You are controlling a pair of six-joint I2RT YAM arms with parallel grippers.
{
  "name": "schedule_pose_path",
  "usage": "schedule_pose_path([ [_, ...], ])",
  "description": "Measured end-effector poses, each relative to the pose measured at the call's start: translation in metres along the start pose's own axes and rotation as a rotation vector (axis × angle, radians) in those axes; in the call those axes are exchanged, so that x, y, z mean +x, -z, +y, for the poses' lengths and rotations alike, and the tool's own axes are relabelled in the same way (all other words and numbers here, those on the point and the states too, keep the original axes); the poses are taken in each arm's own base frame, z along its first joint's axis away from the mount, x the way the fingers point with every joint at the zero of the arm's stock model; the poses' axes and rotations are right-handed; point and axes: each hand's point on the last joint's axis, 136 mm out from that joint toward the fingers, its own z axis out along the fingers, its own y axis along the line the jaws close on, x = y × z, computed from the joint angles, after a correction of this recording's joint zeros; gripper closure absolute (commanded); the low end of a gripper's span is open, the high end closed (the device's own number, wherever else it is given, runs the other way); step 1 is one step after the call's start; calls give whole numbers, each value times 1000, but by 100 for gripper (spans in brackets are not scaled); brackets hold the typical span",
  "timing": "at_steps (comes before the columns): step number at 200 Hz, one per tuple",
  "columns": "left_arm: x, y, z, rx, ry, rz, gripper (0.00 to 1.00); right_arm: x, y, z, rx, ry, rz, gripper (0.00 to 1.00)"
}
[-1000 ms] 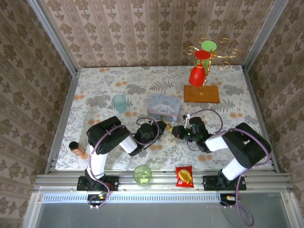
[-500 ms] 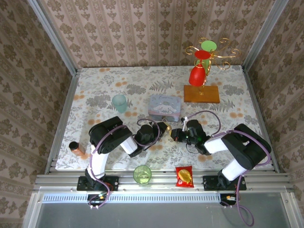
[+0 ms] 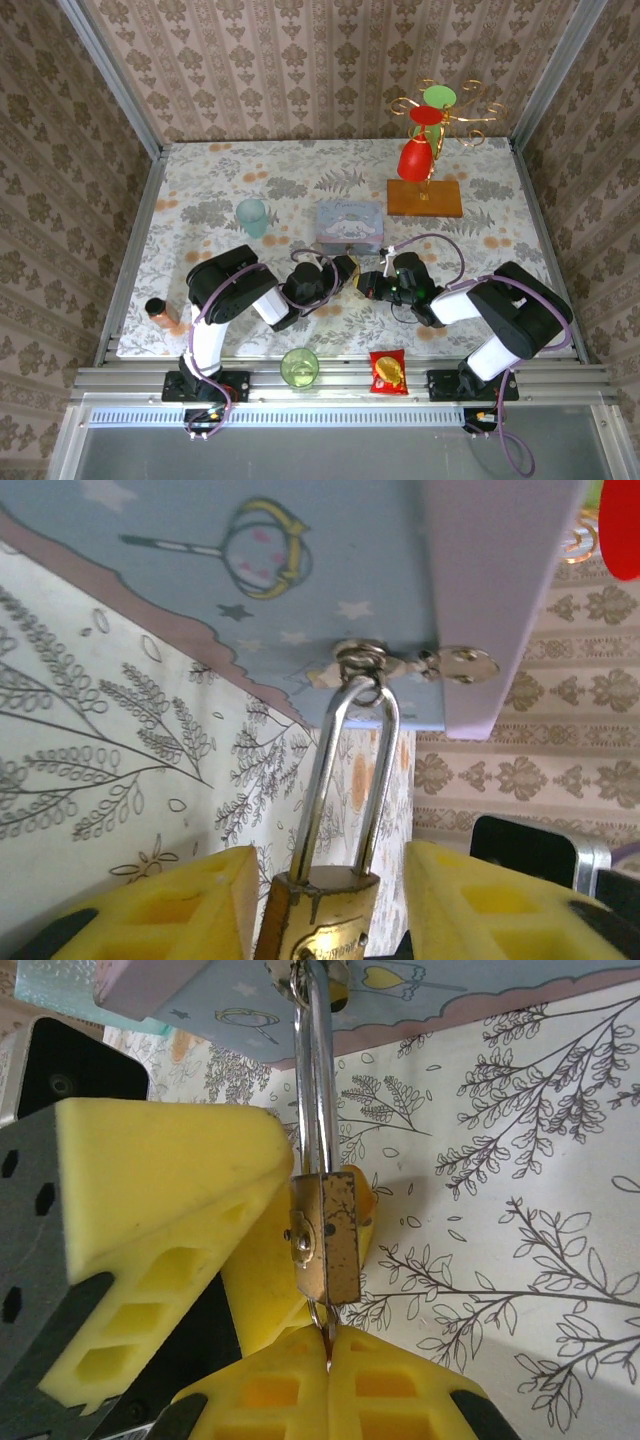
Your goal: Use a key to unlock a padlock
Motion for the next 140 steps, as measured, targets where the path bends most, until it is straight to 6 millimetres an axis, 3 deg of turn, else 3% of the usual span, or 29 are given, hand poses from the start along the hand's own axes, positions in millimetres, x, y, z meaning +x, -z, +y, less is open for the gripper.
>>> schedule_pose_path([
  [42,5,0,-4,19,-21,28,48,-3,6,-8,-3,-46,-8,100],
  [102,6,-1,-6,49,-74,45,45,-8,10,-2,-54,-91,-3,100],
  [116,6,-1,-7,60,-81,45,49,-8,10,-1,-61,-97,-1,100],
  [140,7,-4,1,49,-98,46,66,-7,10,0,-69,-104,6,100],
])
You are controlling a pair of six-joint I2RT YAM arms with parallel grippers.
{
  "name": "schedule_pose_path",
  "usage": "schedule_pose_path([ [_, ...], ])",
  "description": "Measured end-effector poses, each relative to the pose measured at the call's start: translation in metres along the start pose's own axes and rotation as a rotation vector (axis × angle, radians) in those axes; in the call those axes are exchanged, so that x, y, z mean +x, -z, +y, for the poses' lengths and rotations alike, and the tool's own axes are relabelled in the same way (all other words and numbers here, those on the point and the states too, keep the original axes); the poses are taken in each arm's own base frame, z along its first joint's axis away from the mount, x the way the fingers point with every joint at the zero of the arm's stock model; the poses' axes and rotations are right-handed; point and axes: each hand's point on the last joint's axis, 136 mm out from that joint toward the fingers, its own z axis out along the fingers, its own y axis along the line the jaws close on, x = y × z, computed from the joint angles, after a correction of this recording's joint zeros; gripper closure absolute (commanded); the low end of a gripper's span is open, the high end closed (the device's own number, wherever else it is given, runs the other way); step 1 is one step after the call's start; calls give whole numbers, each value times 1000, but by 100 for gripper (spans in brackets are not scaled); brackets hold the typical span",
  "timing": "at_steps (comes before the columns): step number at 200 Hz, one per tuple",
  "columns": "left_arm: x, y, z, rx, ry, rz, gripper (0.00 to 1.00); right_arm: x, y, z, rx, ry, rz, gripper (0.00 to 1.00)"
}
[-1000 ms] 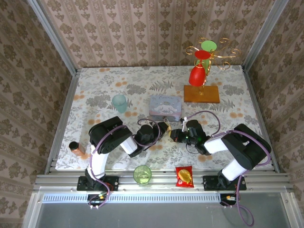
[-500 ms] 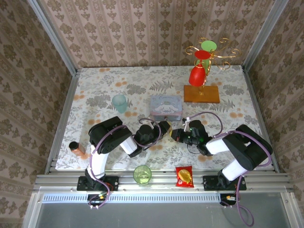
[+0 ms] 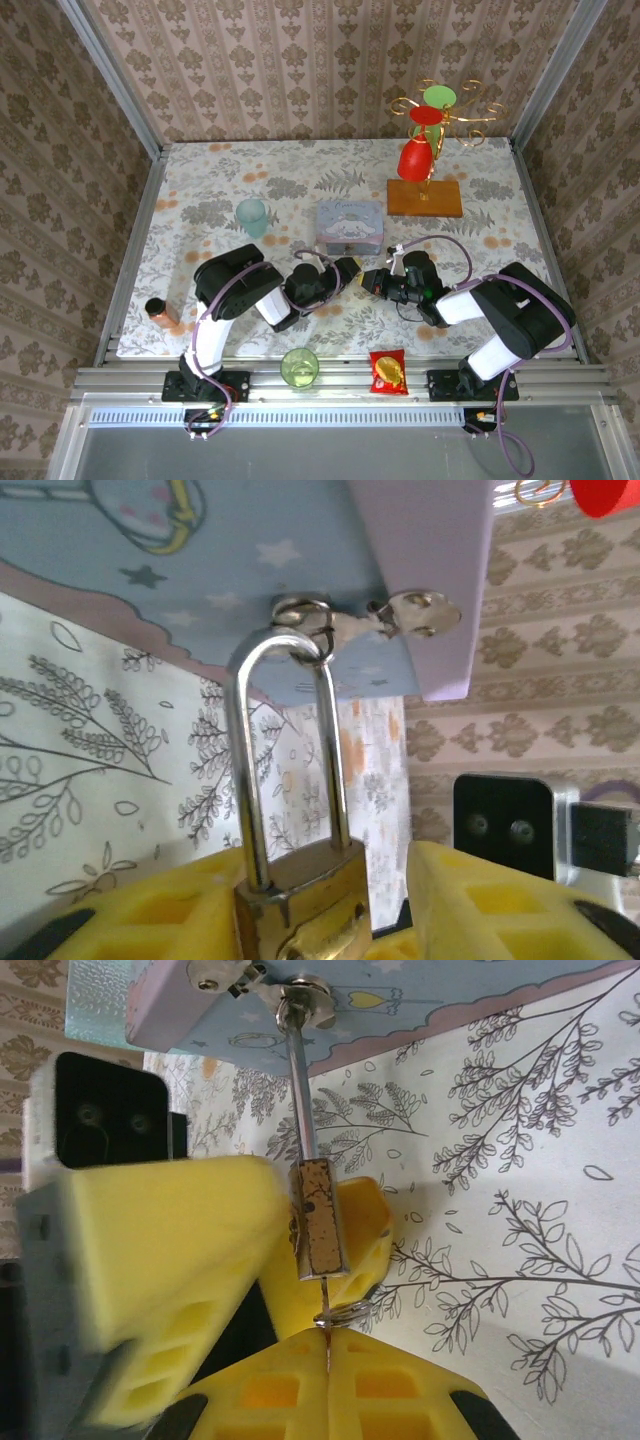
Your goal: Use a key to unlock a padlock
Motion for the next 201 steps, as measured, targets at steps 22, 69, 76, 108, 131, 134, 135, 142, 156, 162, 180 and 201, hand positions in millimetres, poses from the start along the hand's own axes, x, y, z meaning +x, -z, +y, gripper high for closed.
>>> schedule_pose_path([
  [22,-1,-1,5,-12,-3,-2,75,1,-1,-3,6,-15,7,100],
  [69,-1,0,9,-30,-6,0,79,3,2,-13,51,4,10,71],
  [76,-1,0,9,-30,-6,0,78,2,5,-14,69,15,2,67],
  [108,-2,0,7,-20,-5,-2,74,-9,24,-2,159,165,-54,62],
  [131,-3,0,9,-27,-3,2,80,-20,29,14,203,303,-76,63],
  [134,-3,0,10,-30,-4,2,80,-20,29,15,211,318,-76,63],
  [135,-3,0,10,-30,-5,2,80,-21,29,16,215,323,-76,63],
  [142,-3,0,10,-31,-8,2,81,-22,29,16,239,356,-74,63],
  [156,-5,0,10,-31,-16,1,83,-24,29,14,289,412,-60,64],
  [162,-5,0,10,-30,-18,0,83,-24,28,12,307,431,-51,64],
  [180,-5,0,10,-30,-21,0,83,-20,20,7,357,484,-13,64],
  [201,-5,0,10,-29,-21,-1,83,-6,10,1,394,541,48,64],
])
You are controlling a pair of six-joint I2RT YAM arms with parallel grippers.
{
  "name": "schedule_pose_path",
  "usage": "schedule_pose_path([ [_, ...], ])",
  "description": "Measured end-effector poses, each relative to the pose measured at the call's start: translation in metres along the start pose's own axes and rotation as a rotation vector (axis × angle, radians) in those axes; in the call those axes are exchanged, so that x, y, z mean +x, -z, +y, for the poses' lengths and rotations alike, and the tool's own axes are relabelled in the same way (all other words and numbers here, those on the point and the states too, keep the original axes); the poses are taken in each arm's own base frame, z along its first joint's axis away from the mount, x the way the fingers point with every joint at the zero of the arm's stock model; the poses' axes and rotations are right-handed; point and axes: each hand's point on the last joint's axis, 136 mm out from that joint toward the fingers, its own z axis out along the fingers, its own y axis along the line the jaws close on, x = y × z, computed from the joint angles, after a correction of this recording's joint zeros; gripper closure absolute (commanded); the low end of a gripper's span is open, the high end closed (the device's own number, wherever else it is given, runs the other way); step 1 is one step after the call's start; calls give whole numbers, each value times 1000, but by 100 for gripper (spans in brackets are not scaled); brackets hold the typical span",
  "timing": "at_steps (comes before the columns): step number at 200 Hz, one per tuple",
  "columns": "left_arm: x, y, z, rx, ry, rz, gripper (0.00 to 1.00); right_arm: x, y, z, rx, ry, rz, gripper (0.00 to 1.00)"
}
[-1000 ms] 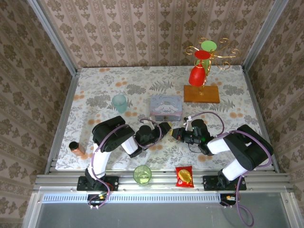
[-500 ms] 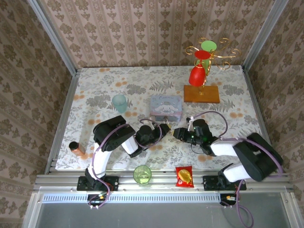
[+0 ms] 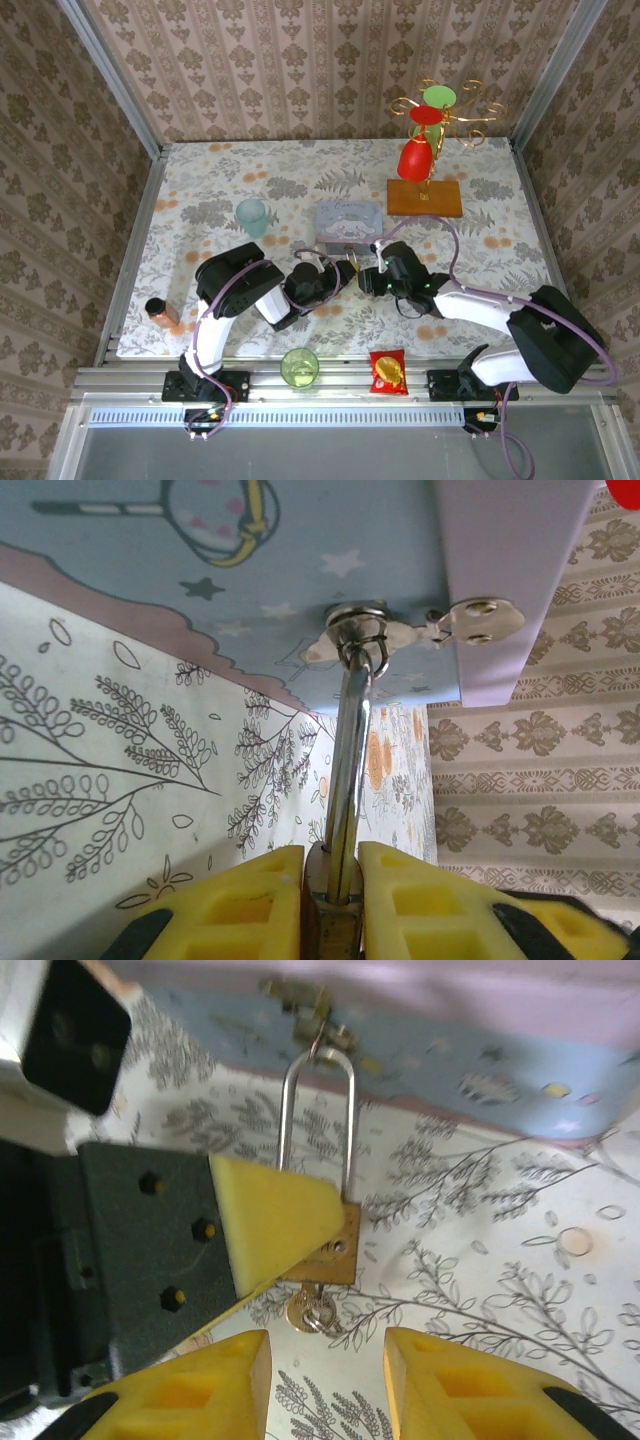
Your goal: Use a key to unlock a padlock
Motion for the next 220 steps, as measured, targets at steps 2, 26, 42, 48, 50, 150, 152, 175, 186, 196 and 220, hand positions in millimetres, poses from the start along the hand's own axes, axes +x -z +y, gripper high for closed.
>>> schedule_pose_path([
  [2,0,0,0,0,0,0,83,1,-1,1,2,5,3,64],
  [26,0,0,0,2,0,0,84,13,-14,3,37,66,48,64],
  [42,0,0,-1,3,1,0,84,19,-20,2,70,104,61,64],
  [48,0,0,-2,3,1,1,85,20,-22,1,87,118,63,64],
  [50,0,0,-2,5,1,1,85,21,-22,0,92,122,64,64],
  [150,0,0,-4,7,31,4,86,15,-36,-3,280,307,-40,83],
  [152,0,0,-4,7,31,4,86,15,-36,-3,281,309,-41,84],
  [175,0,2,-4,6,38,1,86,14,-38,-2,279,309,-47,92],
  [186,0,2,-3,3,46,-1,85,14,-38,-1,275,309,-47,95],
  [196,-1,2,-3,2,50,-2,85,14,-39,0,268,304,-48,96],
  [220,0,4,-3,0,50,0,82,16,-37,1,196,244,-58,98],
])
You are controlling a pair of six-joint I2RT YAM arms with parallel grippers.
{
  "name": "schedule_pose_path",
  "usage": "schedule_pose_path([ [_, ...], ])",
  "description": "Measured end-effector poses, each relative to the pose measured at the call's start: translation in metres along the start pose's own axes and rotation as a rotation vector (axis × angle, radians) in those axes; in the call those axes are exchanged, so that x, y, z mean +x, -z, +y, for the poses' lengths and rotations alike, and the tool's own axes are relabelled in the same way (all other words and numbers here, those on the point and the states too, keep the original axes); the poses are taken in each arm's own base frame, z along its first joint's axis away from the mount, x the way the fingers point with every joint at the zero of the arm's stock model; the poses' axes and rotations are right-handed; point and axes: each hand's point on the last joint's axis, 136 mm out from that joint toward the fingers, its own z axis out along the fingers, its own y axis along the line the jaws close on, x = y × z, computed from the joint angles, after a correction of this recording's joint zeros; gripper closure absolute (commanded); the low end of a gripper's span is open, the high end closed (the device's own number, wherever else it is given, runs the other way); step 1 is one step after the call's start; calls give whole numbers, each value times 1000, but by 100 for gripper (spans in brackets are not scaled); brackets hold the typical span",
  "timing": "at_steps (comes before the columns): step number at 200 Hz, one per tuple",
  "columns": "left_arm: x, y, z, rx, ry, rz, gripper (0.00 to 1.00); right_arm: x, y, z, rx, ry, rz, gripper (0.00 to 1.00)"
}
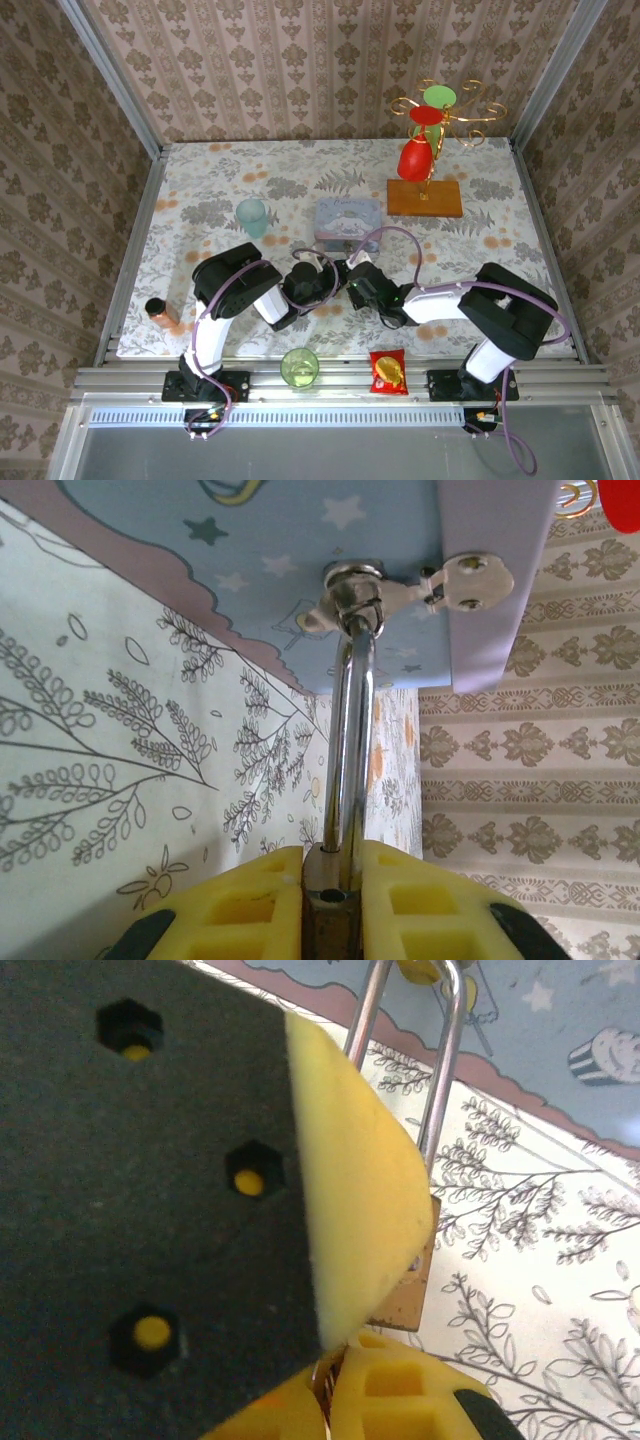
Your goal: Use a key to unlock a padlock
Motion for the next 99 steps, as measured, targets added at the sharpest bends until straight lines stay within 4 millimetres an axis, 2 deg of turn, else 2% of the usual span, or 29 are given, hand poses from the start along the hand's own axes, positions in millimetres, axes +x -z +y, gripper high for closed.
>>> schedule_pose_path([
  [38,3,5,0,1,-2,13,78,7,5,-6,-185,-180,-3,98],
  [66,0,7,0,5,-19,10,78,6,6,-3,-296,-266,-8,98],
  [99,-1,8,-2,19,-54,19,86,6,7,2,-381,-337,-20,98],
])
